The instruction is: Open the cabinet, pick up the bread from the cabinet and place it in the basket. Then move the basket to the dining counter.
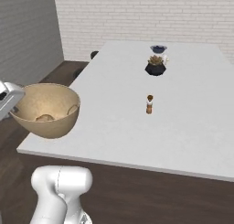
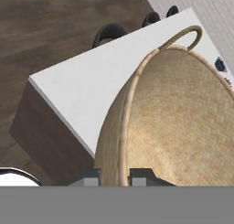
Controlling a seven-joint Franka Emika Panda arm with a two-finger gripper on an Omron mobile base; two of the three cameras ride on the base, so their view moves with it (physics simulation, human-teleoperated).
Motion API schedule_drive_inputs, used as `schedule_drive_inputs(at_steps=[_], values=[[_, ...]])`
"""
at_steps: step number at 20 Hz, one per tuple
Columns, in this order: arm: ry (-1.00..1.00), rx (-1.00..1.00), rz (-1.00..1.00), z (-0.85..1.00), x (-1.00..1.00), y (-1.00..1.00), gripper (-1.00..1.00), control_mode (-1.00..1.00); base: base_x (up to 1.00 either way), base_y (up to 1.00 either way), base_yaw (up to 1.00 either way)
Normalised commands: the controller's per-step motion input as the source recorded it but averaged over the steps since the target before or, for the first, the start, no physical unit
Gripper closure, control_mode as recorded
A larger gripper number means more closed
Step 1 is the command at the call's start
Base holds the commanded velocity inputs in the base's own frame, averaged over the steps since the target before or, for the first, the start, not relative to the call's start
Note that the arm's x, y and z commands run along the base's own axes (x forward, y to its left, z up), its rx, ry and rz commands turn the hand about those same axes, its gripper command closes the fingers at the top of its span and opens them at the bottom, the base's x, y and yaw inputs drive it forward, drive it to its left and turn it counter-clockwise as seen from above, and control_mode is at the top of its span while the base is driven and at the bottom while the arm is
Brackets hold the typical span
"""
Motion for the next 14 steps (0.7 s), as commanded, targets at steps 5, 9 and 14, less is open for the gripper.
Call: schedule_drive_inputs(at_steps=[5,9,14], values=[[0.05,0.03,-0.04,-0.06,0.28,0.05,1.0,-1.0,0.13,0.04,-0.07],[0.14,0.03,-0.05,-0.27,0.99,0.21,1.0,-1.0,0.0,0.0,0.0],[0.14,0.0,-0.03,-0.37,1.0,0.1,1.0,-1.0,0.0,0.0,0.0]])
